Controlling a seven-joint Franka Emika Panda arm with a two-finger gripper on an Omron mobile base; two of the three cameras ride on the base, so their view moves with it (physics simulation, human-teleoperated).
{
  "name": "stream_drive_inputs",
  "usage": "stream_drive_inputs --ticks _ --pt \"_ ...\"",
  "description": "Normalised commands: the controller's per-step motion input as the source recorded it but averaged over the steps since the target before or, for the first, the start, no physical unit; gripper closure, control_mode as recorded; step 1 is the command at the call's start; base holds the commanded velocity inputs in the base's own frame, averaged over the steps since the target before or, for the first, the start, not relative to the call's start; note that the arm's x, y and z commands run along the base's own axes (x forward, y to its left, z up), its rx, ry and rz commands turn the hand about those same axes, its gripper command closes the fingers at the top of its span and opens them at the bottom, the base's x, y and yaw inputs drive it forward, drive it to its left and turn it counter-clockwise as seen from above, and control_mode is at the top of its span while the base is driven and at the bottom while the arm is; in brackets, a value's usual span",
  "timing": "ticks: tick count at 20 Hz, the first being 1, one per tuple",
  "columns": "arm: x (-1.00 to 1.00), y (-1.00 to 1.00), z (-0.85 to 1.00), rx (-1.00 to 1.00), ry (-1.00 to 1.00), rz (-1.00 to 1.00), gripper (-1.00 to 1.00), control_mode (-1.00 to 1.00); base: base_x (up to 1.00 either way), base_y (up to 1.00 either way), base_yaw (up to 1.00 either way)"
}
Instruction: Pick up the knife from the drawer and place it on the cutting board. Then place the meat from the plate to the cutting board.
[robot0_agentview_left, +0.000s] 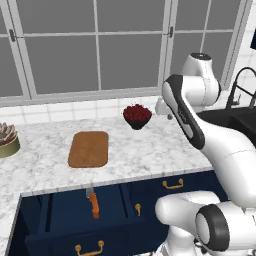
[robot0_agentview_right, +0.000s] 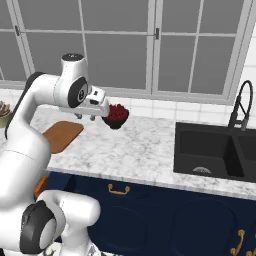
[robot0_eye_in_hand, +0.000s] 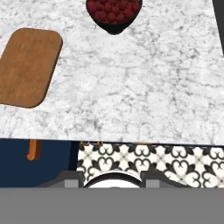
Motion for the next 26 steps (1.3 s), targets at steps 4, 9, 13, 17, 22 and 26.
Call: stream_drive_inputs --ticks 4,9,13,17,22,26 --pt "-0.25 0.03 0.0 0.0 -0.01 0.0 -1.0 -1.0 0.0 0.0 0.0" --pt "-0.49 0.15 -0.01 0.0 -0.04 0.05 -1.0 -1.0 0.0 0.0 0.0" --pt "-0.1 0.0 -0.09 -0.04 0.0 0.13 -1.0 -1.0 0.0 0.0 0.0" --pt "0.0 0.0 0.0 0.0 0.0 0.0 -1.0 1.0 -0.63 -0.37 0.79" --pt "0.0 0.0 0.0 0.0 0.0 0.0 -1.0 1.0 -0.54 -0.29 0.84" --pt "0.0 0.0 0.0 0.0 0.0 0.0 -1.0 1.0 -0.53 -0.3 0.82"
